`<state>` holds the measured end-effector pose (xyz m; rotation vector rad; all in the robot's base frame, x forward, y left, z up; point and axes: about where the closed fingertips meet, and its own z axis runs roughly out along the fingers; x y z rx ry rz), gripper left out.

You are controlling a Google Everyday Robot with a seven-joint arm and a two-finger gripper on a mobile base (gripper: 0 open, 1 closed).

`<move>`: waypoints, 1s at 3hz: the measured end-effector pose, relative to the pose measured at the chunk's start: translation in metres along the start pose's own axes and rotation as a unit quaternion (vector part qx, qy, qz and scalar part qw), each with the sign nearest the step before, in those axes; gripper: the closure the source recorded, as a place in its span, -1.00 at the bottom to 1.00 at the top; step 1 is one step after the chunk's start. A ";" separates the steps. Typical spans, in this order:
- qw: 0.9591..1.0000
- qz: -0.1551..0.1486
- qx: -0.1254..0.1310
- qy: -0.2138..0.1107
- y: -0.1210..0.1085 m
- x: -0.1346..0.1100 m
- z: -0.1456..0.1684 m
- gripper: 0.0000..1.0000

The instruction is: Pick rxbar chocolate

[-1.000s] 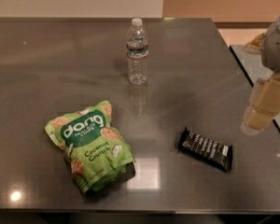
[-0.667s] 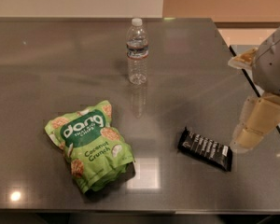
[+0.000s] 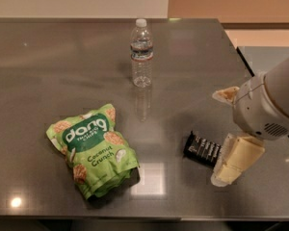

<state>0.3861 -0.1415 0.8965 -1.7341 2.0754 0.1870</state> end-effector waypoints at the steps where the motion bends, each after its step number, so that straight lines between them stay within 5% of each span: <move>1: 1.000 0.016 -0.018 -0.006 0.004 0.007 0.022 -1.00; 3: 0.998 0.041 -0.034 -0.017 0.004 0.019 0.053 -1.00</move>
Offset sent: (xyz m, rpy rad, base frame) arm 0.0034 0.0019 -0.0554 0.0693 0.0915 -0.0402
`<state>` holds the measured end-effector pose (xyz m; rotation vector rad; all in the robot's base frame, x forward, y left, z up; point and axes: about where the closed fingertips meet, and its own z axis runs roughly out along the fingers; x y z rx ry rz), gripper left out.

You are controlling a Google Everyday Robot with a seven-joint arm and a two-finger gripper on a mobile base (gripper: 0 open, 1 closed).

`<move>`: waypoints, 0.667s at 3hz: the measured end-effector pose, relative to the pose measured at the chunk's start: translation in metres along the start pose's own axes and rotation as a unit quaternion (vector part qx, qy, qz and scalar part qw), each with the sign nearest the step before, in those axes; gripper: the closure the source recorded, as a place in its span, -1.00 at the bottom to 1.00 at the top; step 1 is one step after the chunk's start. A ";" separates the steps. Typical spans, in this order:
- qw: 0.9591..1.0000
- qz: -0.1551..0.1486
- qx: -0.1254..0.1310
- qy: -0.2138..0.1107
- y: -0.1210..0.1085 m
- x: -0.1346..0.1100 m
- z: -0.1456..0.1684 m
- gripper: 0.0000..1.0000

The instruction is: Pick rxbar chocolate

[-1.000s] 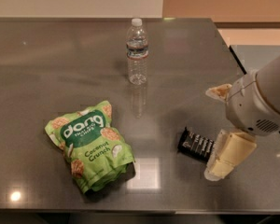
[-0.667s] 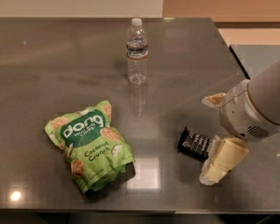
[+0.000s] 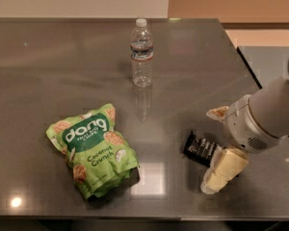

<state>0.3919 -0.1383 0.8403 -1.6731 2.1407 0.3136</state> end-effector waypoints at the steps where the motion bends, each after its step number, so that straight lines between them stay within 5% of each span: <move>1: 1.000 0.003 -0.002 0.001 -0.002 0.002 0.004 -1.00; 2: 1.000 0.004 -0.003 0.002 -0.003 0.004 0.007 -1.00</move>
Offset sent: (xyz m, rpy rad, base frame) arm 0.0074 -0.0038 -0.0191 0.0018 0.0326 -0.0125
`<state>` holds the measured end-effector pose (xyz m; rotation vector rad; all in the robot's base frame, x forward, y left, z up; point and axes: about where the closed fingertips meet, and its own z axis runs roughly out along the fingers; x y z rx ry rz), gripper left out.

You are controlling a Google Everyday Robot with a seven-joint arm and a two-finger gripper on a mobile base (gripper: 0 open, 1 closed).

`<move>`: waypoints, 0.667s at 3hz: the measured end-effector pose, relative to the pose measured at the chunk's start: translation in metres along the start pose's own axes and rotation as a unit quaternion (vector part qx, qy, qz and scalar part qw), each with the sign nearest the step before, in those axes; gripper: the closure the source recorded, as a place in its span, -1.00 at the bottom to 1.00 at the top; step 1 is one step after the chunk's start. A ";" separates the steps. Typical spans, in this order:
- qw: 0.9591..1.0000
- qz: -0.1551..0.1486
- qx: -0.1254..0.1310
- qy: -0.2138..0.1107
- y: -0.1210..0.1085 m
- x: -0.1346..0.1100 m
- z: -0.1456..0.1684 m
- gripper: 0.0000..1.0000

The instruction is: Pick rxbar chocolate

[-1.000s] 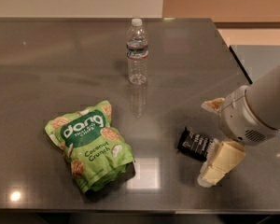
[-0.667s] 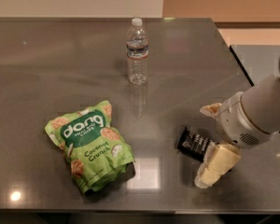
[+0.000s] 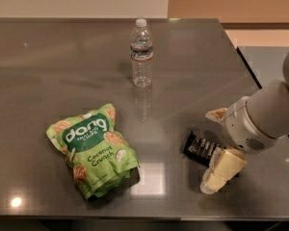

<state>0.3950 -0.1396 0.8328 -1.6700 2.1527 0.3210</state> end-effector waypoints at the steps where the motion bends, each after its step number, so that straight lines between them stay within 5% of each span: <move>1: 1.000 0.002 -0.006 0.003 -0.001 0.003 0.004 -0.63; 2: 1.000 0.002 -0.009 0.005 -0.003 0.006 0.005 -0.19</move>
Offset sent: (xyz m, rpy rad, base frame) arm 0.0053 -0.0088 -0.0124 -0.0009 0.0349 0.0063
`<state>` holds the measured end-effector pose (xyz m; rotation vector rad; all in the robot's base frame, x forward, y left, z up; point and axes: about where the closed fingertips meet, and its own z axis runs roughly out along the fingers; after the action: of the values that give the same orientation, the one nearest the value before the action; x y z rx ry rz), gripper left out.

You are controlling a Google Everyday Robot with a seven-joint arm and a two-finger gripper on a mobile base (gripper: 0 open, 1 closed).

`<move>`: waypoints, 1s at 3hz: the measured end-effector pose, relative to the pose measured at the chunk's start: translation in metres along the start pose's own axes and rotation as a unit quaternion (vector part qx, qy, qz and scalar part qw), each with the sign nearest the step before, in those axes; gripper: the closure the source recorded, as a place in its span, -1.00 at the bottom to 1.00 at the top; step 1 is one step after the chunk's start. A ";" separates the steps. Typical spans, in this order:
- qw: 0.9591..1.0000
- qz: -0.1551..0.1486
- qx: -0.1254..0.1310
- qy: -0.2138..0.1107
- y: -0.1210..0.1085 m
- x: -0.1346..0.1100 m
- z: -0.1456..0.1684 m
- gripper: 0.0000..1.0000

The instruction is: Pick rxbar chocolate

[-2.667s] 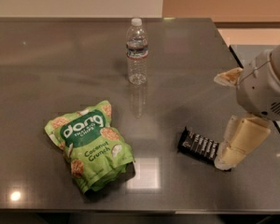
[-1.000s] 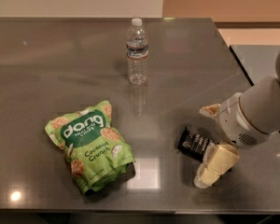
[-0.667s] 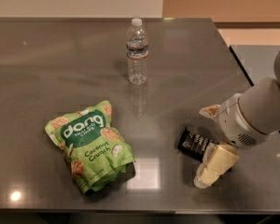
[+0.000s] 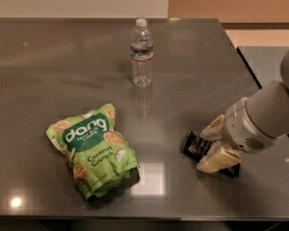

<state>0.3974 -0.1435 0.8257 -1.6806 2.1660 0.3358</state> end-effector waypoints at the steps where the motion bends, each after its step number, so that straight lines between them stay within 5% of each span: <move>1: 1.000 0.000 -0.002 -0.002 -0.001 0.001 0.000 0.30; 3: 1.000 0.000 -0.001 -0.009 -0.003 -0.002 -0.008 1.00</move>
Offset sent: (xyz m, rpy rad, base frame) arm 0.0020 -0.0061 -0.0033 0.0179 0.0021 -0.0040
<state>0.3992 -0.1459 0.8335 -1.6719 2.1528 0.3526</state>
